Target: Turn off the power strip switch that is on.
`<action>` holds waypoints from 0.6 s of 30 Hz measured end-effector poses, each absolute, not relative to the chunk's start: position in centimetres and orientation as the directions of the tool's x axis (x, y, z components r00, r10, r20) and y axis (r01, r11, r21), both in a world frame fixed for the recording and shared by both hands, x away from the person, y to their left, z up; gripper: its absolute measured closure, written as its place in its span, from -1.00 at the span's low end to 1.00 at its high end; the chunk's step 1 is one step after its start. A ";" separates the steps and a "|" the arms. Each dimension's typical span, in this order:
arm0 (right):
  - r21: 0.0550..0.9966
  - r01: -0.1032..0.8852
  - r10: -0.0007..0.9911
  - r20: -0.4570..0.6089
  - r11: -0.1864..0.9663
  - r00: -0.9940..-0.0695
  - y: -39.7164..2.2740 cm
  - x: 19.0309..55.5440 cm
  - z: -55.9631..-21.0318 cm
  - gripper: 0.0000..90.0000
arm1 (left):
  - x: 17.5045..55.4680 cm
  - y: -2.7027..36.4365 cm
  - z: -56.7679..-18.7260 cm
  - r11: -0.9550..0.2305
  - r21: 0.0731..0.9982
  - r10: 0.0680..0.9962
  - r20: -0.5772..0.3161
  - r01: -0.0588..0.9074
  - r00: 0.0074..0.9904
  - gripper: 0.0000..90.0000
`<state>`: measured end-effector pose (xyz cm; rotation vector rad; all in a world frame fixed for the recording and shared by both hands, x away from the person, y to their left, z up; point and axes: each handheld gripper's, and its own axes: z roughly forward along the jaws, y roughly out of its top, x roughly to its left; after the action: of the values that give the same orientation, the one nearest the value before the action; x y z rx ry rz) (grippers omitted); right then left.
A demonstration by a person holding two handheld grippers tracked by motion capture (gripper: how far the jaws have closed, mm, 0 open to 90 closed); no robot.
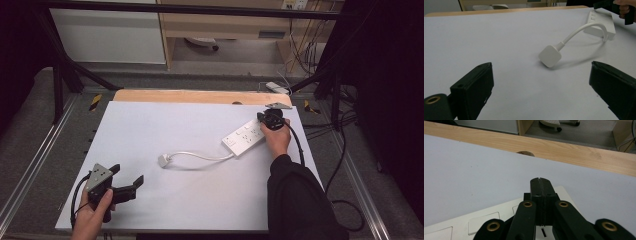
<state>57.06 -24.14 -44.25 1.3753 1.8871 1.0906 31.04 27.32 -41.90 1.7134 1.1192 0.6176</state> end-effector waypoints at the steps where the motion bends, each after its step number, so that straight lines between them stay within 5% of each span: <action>1: 0.855 0.498 0.948 0.027 0.143 -0.318 -24.2 57.0 -44.3 1.00 | 31.0 27.3 -41.9 -0.116 0.909 0.889 -0.085 0.401 0.451 -0.88; 18: 0.859 0.491 0.944 0.029 0.144 -0.328 -24.4 56.9 -44.6 1.00 | 31.0 27.3 -41.9 -0.121 0.908 0.887 -0.082 0.401 0.454 -0.87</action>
<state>56.91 -24.38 -44.61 1.3691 1.8917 1.1017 31.04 27.25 -41.92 1.7194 1.1149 0.6168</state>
